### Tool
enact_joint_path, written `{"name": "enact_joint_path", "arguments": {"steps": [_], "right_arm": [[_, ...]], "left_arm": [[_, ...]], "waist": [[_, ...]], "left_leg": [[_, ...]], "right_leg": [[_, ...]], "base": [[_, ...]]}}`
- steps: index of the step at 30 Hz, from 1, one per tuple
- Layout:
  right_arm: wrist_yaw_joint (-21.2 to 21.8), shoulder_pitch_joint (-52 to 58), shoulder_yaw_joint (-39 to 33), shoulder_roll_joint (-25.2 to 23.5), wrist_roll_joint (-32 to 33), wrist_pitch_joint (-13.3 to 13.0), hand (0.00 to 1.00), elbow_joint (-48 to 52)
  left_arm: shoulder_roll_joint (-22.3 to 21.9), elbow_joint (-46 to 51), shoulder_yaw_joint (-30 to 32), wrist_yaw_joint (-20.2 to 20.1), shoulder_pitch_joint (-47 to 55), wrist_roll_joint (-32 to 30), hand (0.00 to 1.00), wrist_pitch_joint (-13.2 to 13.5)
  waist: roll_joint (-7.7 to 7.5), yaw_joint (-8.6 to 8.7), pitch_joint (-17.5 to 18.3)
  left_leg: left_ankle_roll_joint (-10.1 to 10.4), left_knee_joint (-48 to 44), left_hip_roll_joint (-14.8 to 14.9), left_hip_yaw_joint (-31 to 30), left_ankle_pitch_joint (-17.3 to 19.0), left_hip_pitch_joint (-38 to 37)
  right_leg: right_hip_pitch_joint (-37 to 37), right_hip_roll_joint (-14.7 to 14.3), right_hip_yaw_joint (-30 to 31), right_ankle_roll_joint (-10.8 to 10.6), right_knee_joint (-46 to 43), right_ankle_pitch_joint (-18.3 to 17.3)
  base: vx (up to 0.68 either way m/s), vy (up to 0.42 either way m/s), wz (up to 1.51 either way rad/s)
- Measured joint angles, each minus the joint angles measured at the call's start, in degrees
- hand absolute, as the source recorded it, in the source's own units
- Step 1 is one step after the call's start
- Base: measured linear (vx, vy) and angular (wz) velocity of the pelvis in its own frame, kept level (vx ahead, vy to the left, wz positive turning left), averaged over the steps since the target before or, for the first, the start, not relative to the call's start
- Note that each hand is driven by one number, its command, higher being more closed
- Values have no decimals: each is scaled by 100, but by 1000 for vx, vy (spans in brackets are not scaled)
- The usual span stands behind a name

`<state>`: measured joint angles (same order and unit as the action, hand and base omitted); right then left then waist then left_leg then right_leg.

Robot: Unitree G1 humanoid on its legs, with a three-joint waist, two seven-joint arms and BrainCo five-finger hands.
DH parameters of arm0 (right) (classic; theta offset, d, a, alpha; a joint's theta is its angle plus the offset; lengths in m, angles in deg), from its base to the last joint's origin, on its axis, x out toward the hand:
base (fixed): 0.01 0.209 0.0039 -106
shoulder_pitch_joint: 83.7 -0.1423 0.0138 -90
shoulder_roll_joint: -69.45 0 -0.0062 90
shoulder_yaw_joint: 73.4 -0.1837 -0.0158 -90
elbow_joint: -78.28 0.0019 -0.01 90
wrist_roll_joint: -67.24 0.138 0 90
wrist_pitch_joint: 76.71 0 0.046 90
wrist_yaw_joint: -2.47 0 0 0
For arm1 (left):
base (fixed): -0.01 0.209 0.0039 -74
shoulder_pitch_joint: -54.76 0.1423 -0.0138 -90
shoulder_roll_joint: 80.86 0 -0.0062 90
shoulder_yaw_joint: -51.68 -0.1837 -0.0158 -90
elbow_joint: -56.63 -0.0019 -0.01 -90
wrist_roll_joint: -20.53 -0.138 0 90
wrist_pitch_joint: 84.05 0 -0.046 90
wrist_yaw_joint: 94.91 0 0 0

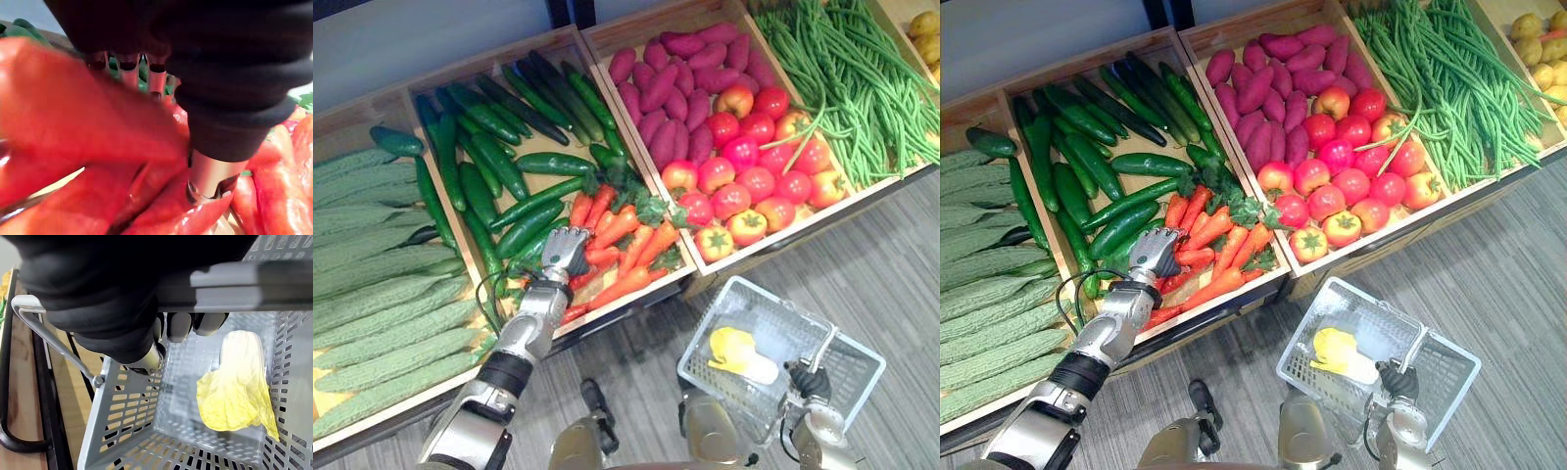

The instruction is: Pick vegetable in the basket

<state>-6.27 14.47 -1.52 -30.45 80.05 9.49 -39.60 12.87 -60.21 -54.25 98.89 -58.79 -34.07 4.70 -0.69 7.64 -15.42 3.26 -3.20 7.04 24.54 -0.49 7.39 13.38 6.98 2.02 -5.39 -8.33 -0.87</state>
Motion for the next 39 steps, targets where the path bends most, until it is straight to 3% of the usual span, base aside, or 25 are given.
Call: {"name": "enact_joint_path", "arguments": {"steps": [10, 16, 20, 24, 31, 34, 36, 39], "right_arm": [[-2, -120, 0, 1, -8, -4, 100, -124], [-5, -113, -11, -2, -21, -4, 100, -210], [-3, -107, -13, -20, -49, -5, 100, -227], [-4, -82, -43, -39, -67, -4, 100, -228], [-90, 160, -246, -135, -45, -4, 100, -144], [-133, 404, -241, -296, -35, 7, 100, 381], [-150, 539, -216, -408, -7, 9, 100, 757], [-258, 747, -85, -480, 3, 20, 100, 1275]], "left_arm": [[61, -3, 113, -42, 341, 232, 100, 31], [1, 1345, 702, 25, 1043, 421, 100, -31], [-380, 2402, 993, 272, 1532, 632, 100, -65], [-642, 2826, 998, 399, 1847, 801, 100, -58], [-1311, 3611, 1006, 667, 2670, 1683, 100, 178], [-1688, 4102, 1001, 828, 3046, 2136, 100, 283], [-1812, 4340, 984, 919, 3215, 2307, 100, 338], [-1912, 4582, 972, 1040, 3390, 2561, 100, 412]], "waist": [[28, 106, -61], [55, 102, -75], [60, 69, -70], [85, 83, -56], [317, 69, 205], [337, -80, 219], [334, -77, 227], [333, -202, 232]], "left_leg": [[0, 44, -23, -83, -4, -135], [0, 114, -38, -193, -5, -284], [0, 128, -46, -259, -3, -422], [1, 133, -46, -256, -2, -523], [7, 189, -23, -232, -6, -659], [62, 188, 71, -48, 29, -819], [107, 41, 139, 0, 86, -813], [179, -555, 369, 67, 422, -717]], "right_leg": [[-205, 9, -120, -12, 124, 14], [-441, 14, -194, -14, 231, 13], [-622, 15, -199, -15, 267, 11], [-712, 11, -176, -18, 264, 7], [-794, -19, -150, -19, 231, -19], [-805, -102, 7, 9, 143, -49], [-801, -154, 47, 29, 95, -68], [-759, -305, 273, 75, -48, -118]], "base": [[8, -2, 2], [21, -3, 8], [5, 2, 6], [-24, -4, -1], [-2, -3, -2], [-16, -30, -25], [-17, -51, -24], [-20, -53, -39]]}}
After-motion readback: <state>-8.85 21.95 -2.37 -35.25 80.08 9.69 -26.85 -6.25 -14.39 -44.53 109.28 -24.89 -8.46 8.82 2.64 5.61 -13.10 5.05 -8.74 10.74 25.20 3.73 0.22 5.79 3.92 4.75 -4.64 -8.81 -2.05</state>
